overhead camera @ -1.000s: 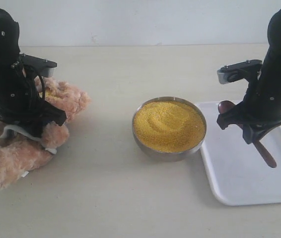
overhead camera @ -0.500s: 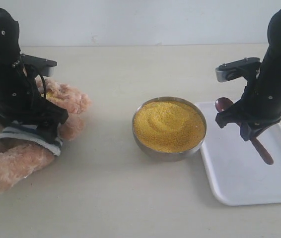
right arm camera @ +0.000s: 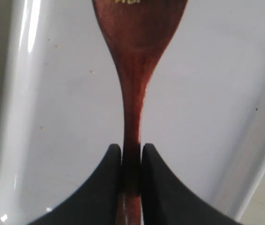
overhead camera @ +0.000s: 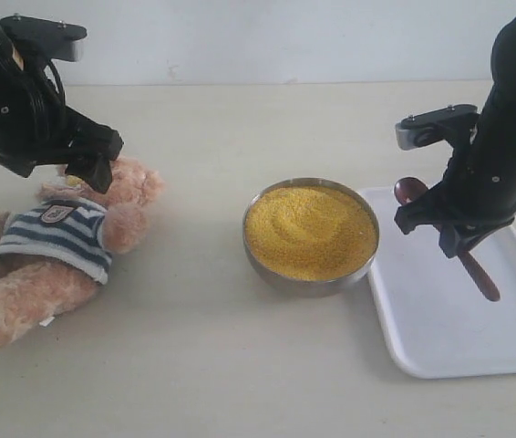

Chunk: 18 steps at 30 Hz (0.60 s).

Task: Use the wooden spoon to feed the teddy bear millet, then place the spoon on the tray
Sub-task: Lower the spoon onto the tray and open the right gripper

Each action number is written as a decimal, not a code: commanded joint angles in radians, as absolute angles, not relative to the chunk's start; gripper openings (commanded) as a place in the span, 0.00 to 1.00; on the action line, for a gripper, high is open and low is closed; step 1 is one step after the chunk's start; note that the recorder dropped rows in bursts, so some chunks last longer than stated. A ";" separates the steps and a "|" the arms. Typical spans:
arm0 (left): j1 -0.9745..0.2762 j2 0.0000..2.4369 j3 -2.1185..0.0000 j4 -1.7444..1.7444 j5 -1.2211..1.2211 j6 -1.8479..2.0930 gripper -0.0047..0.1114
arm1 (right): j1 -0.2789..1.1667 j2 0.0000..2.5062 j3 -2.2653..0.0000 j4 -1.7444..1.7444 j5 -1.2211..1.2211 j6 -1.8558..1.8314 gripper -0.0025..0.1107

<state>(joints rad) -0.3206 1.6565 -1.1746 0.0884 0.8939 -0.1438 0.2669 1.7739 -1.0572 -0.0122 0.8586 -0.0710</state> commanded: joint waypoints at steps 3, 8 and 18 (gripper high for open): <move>-0.319 1.646 -1.180 0.079 0.889 -0.142 0.74 | 0.259 1.780 -1.055 -0.010 0.851 -0.053 0.02; -0.319 1.646 -1.180 0.079 0.889 -0.142 0.74 | 0.259 1.815 -1.055 0.000 0.853 -0.040 0.02; -0.319 1.646 -1.180 0.094 0.881 -0.134 0.74 | 0.259 1.877 -0.998 -0.006 0.745 -0.018 0.02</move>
<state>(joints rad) -0.3206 1.6542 -1.1746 0.0880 0.8939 -0.1374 0.2669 1.8637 -1.0173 0.0000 0.7787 -0.0260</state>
